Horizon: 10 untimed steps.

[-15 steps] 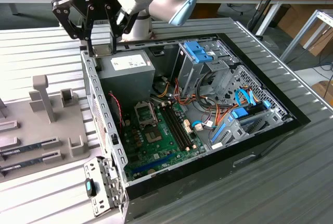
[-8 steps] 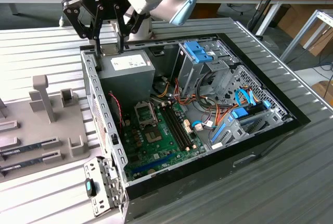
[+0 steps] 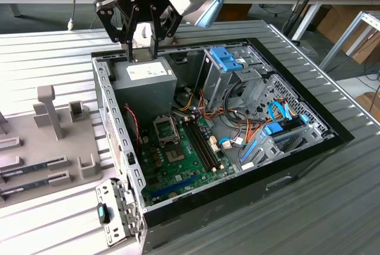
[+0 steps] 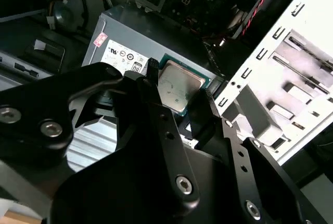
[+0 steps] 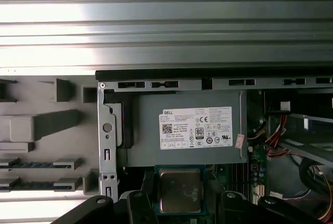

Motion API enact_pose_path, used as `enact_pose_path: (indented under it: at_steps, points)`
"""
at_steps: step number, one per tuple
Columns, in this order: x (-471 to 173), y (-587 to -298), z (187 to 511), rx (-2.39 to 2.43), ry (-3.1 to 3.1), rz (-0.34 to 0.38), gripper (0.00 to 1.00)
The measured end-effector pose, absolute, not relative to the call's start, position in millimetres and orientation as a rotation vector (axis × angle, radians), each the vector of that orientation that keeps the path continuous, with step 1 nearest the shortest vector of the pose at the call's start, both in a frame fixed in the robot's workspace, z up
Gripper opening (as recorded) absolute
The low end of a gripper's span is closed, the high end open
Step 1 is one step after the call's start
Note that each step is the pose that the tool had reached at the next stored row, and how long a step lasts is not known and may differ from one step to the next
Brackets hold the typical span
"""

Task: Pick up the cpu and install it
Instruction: 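Pick up the cpu and move it towards the insertion slot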

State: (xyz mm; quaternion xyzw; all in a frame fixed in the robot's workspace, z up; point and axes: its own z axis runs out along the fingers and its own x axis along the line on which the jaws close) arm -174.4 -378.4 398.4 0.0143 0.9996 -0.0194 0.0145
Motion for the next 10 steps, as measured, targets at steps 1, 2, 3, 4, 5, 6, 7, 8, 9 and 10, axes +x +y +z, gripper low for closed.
enact_pose_path:
  at_steps: [1, 2, 3, 4, 5, 6, 7, 8, 9, 10]
  points:
    - [-173, -378, 398, 0.044, 3.112, -0.06, 0.47]
    - [-172, -378, 398, 0.044, 3.112, -0.06, 0.47]
    - [-171, -378, 398, 0.044, 3.112, -0.06, 0.47]
    - [-169, -378, 398, 0.044, 3.112, -0.06, 0.47]
    - [-166, -378, 398, 0.044, 3.112, -0.06, 0.47]
    - [-165, -378, 398, 0.044, 3.112, -0.06, 0.47]
    - [-163, -378, 398, 0.044, 3.112, -0.06, 0.47]
    - [-162, -378, 398, 0.044, 3.112, -0.06, 0.47]
    - [-160, -378, 398, 0.044, 3.112, -0.06, 0.47]
    - [-158, -378, 398, 0.044, 3.112, -0.06, 0.47]
